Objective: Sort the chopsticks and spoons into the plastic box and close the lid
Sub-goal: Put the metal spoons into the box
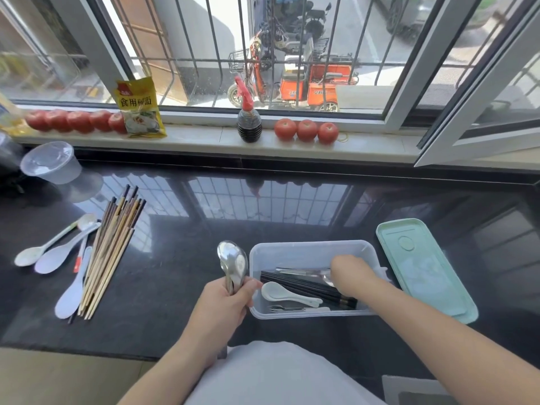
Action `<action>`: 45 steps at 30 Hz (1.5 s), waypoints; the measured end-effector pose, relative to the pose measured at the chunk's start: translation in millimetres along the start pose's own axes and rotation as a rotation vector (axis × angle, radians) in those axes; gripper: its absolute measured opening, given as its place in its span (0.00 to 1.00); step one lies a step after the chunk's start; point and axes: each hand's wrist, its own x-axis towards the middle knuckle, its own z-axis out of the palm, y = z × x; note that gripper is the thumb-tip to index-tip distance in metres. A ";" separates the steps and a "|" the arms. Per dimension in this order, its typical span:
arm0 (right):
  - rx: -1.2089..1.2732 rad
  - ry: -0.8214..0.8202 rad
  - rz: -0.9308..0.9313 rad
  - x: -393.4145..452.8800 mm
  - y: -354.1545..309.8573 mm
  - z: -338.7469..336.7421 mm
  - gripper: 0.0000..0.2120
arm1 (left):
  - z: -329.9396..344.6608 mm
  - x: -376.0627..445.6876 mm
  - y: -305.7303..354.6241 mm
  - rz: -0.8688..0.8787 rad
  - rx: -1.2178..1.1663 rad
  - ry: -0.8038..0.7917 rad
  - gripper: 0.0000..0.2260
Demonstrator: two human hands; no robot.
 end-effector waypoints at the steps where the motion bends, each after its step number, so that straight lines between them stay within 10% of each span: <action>1: 0.002 -0.005 0.009 -1.1 0.1 -1.7 0.14 | 0.7 -0.5 0.9 -0.007 0.011 -0.005 0.11; 12: 0.304 0.025 0.022 -27.5 -7.1 -15.2 0.09 | 2.9 -7.3 14.7 -0.029 0.056 -0.118 0.16; 21: 1.451 -0.101 -0.304 -99.0 -62.6 -41.6 0.09 | 14.7 -16.7 32.0 0.007 0.050 -0.364 0.14; 31: 1.514 -0.070 -0.187 -103.4 -66.4 -44.0 0.09 | 11.9 -18.9 25.5 0.082 0.398 -0.272 0.10; 45: 1.408 0.046 -0.214 -118.6 -68.7 -46.2 0.13 | 8.3 -21.5 24.9 0.074 0.133 -0.214 0.04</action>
